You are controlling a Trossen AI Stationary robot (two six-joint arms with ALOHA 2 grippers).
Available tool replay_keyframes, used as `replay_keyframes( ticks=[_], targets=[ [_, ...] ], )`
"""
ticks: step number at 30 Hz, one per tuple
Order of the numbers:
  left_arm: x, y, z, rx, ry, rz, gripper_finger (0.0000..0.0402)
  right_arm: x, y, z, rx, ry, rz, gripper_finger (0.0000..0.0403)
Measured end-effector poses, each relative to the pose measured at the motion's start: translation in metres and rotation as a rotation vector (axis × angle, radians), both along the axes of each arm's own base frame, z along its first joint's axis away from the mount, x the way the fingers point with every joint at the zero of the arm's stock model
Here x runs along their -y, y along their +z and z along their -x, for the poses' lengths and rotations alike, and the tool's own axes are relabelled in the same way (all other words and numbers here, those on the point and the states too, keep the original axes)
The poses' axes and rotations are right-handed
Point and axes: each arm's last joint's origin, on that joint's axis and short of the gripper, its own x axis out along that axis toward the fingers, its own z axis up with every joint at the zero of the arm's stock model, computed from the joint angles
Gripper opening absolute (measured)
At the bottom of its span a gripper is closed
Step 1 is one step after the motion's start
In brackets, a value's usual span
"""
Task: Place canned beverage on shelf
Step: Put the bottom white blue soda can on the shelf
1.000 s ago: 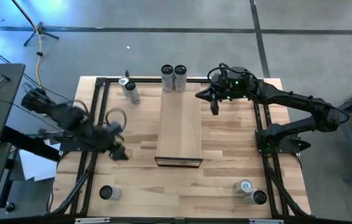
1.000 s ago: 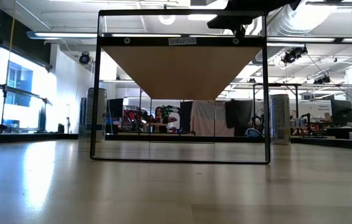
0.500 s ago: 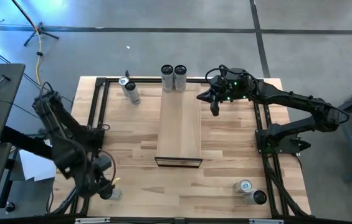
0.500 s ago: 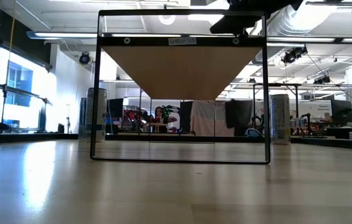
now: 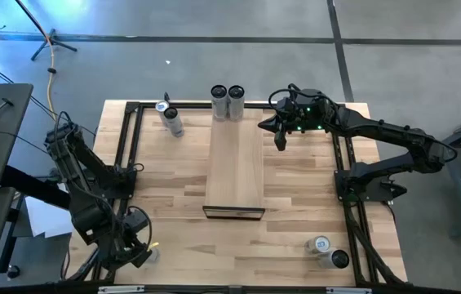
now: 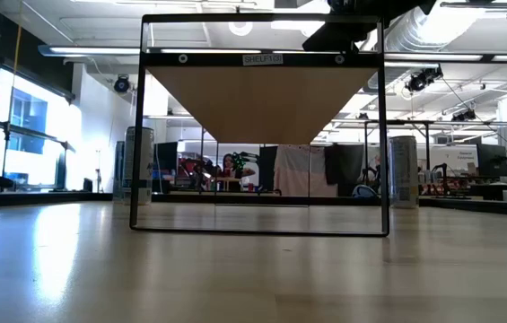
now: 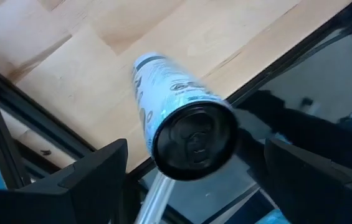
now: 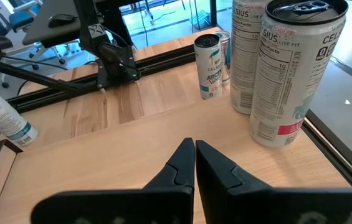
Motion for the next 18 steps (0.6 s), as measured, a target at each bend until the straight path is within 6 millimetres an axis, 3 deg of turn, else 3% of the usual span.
replay_keyframes(
  ticks=[18],
  targets=[
    [0.023, -0.034, -0.014, -0.077, -0.084, -0.082, 0.0347, 0.002, 0.0, 0.0, -0.011, -0.037, 0.034, 0.0]
  ],
)
